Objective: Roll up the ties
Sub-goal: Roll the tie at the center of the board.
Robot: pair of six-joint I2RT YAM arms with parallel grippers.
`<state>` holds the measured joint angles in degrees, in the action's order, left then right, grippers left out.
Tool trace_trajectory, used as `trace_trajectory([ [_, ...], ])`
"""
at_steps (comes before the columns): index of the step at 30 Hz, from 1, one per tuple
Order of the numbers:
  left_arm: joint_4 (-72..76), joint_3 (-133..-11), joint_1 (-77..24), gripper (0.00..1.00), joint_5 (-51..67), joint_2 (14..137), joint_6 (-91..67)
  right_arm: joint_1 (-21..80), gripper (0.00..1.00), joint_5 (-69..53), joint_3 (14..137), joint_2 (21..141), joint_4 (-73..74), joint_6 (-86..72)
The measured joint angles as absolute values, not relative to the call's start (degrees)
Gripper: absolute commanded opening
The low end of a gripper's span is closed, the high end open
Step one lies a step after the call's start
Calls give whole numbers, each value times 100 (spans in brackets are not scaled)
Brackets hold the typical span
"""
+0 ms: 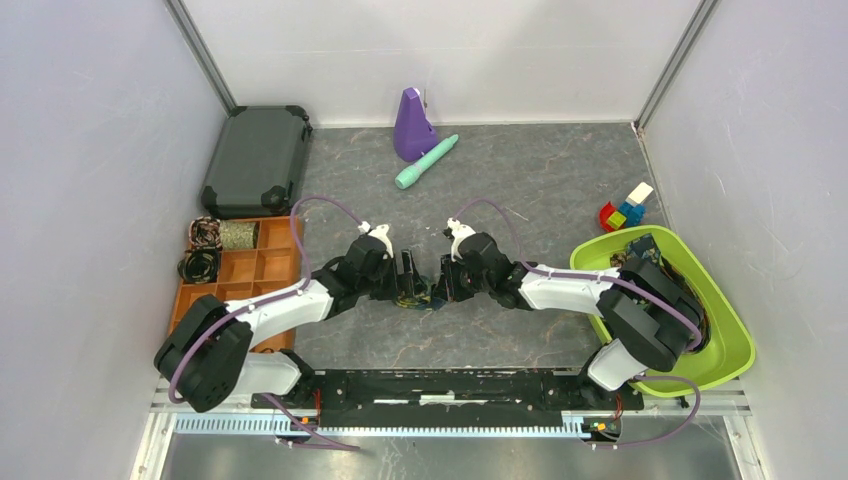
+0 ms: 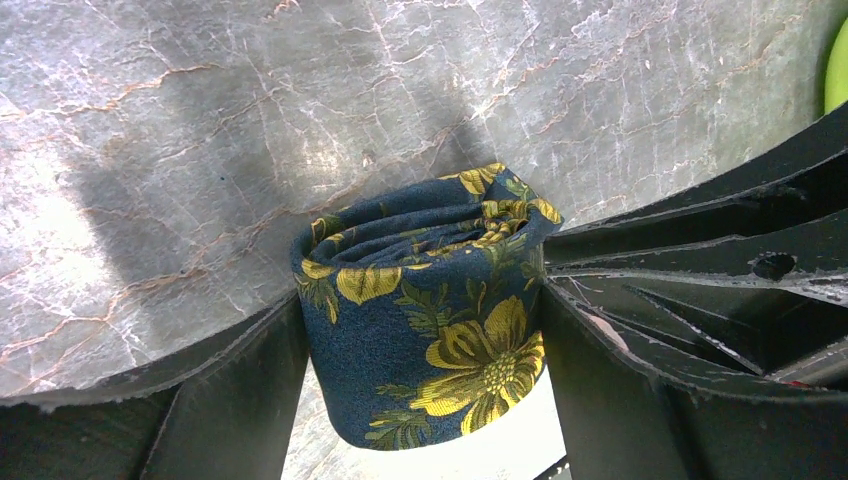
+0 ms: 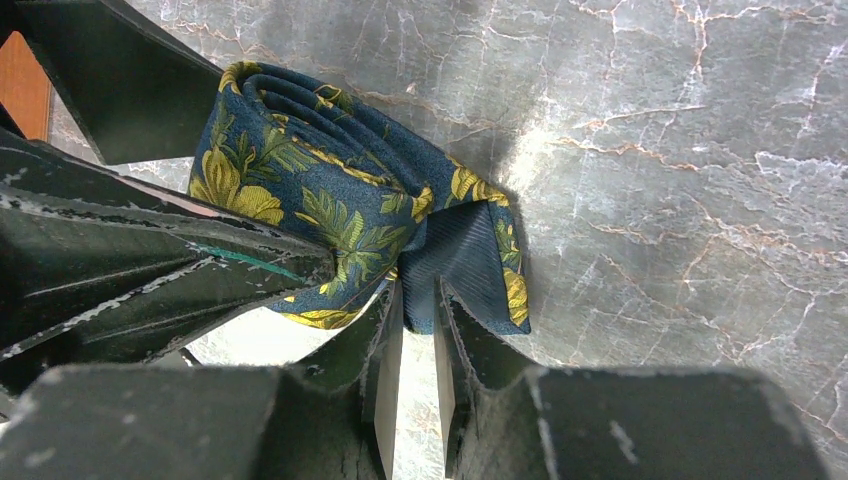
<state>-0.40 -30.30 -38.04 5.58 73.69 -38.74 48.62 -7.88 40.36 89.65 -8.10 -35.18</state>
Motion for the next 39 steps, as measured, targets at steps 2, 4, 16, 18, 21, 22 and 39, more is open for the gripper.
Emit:
trace_trajectory([
  [2, 1, -3022, -3800, 86, 591, 7378, -3874, 4856, 25, -792, 4036, 8965, -810, -3509],
  [4, 16, -3020, -3800, 85, 602, 7378, -3872, 4847, 28, -792, 4036, 8958, -808, -3505],
  [16, 14, -3020, -3800, 83, 613, 7378, -3854, 4810, 31, -753, 4108, 8543, -764, -3544],
  [18, 14, -3020, -3800, 83, 617, 7378, -3852, 4810, 31, -773, 4171, 8591, -773, -3573],
  [21, 14, -3020, -3800, 83, 624, 7378, -3852, 4810, 31, -794, 4239, 8757, -849, -3610],
  [22, 14, -3020, -3800, 83, 628, 7378, -3852, 4810, 31, -801, 4244, 8823, -871, -3621],
  [39, -32, -2998, -3795, 100, 445, 7067, -3850, 4788, 28, -906, 4257, 9198, -1004, -3715],
])
